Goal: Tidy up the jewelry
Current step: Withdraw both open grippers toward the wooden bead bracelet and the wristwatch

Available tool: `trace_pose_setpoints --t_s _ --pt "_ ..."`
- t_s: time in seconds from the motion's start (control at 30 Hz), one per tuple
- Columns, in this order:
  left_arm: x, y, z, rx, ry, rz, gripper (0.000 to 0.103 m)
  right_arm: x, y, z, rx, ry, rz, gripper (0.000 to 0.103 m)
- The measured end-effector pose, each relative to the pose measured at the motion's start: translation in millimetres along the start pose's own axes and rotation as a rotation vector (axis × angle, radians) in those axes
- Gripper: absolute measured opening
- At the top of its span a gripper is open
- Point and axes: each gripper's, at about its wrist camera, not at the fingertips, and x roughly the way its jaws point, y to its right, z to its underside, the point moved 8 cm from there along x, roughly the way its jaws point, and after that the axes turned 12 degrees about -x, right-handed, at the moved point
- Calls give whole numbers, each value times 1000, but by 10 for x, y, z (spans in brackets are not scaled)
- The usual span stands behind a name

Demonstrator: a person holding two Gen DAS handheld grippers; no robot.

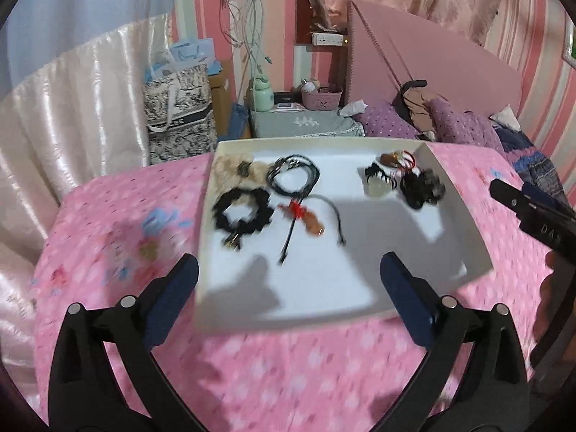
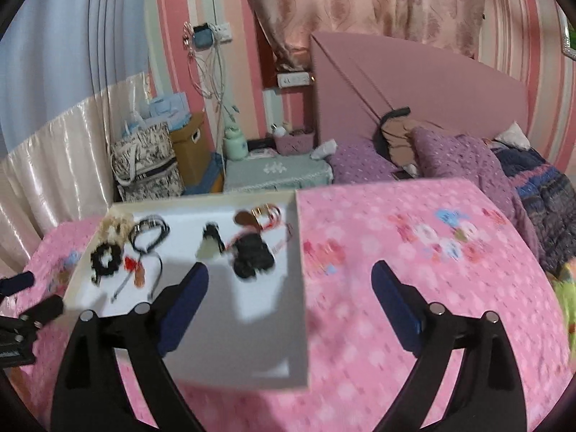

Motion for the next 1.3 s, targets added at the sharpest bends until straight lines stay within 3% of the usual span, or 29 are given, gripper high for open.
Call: trace_pose_setpoints --t_s 0.27,0.3,0.47,0.63,1.07,1.3 --pt "-365 -251 513 20 51 -109 100 -425 79 434 3 55 95 92" --pt "-391 -255 574 25 48 -113 100 -494 52 448 -10 57 94 98" --pt "-551 -309 792 -20 27 -76 100 -704 -81 565 -40 47 32 101" --pt "-704 -351 956 -79 -25 17 100 -816 -144 776 -113 26 89 101" --pt "-984 -664 1241 -112 -68 -64 100 -925 -56 1177 -95 -128 73 101" --pt "-1099 -645 1332 -35 -35 -113 100 -993 -156 1263 -108 -184 8 101"
